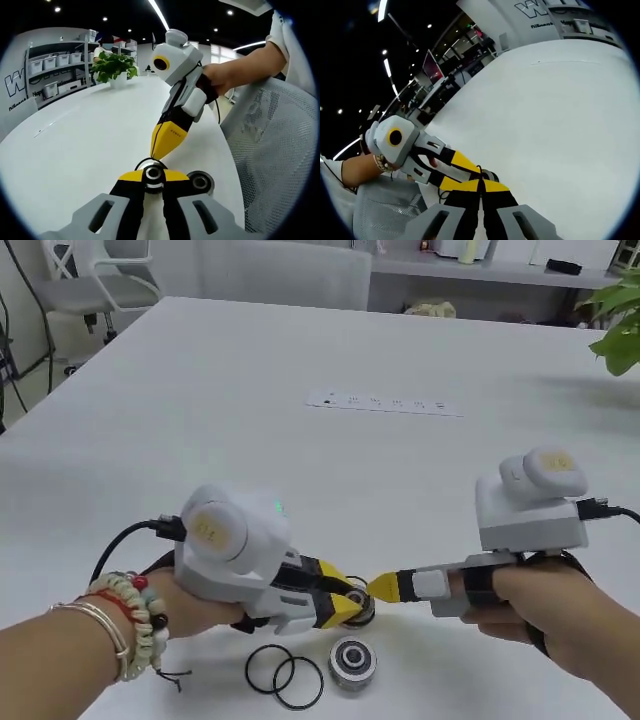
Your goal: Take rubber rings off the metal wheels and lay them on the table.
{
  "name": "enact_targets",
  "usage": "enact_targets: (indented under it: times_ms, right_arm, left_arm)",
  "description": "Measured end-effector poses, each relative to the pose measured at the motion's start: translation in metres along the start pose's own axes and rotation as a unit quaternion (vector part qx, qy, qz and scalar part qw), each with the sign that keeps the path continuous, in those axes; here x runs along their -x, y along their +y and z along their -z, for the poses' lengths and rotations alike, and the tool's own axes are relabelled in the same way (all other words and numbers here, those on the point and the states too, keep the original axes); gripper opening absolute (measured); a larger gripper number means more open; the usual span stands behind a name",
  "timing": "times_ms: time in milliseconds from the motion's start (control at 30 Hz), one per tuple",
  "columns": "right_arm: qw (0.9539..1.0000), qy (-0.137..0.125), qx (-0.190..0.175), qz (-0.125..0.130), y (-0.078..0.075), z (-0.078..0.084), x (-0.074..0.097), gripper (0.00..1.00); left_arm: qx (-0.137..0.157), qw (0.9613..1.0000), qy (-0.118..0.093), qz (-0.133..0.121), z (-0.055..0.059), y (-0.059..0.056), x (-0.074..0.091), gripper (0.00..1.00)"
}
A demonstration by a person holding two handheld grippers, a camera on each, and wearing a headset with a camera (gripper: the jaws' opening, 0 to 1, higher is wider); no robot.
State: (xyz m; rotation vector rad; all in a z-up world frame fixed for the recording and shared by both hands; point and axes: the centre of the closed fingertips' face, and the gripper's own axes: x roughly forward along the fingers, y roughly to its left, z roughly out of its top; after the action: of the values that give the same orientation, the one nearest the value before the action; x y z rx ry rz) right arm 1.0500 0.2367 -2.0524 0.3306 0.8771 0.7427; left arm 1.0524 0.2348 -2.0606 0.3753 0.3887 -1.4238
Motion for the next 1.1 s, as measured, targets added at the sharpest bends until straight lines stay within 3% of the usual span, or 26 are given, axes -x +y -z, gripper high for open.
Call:
enact_targets:
  times_ms: [300,433,600,767,933,1100]
  right_arm:
    - [0.9999,-0.001,0.002,0.013,-0.007,0.000,0.002,0.00]
    - [0.9999,-0.001,0.005,0.014,-0.009,-0.002,0.002,0.00]
    - [0.9999,-0.007,-0.011,0.004,-0.008,-0.004,0.003,0.00]
    - [0.9999,-0.004,-0.010,0.006,-0.007,-0.002,0.003,0.00]
    - [0.9999,-0.009,-0.012,0.007,-0.008,-0.004,0.004,0.00]
    - [0.9997,-0.016,-0.014,0.010,-0.009,-0.007,0.006,0.00]
  left_arm:
    - [0.001,0.9999,0.006,-0.013,-0.001,0.003,-0.003,0.08]
    - [0.017,0.9998,0.005,-0.011,-0.001,0.003,-0.003,0.09]
    - [0.024,0.9996,0.010,-0.008,-0.002,0.002,-0.003,0.11]
    - [-0.005,0.9997,0.022,-0.009,0.000,0.000,-0.001,0.11]
    - [-0.002,0.9997,0.022,-0.008,-0.003,0.002,0.005,0.14]
    - [-0.007,0.9998,0.015,-0.010,-0.011,0.004,0.009,0.23]
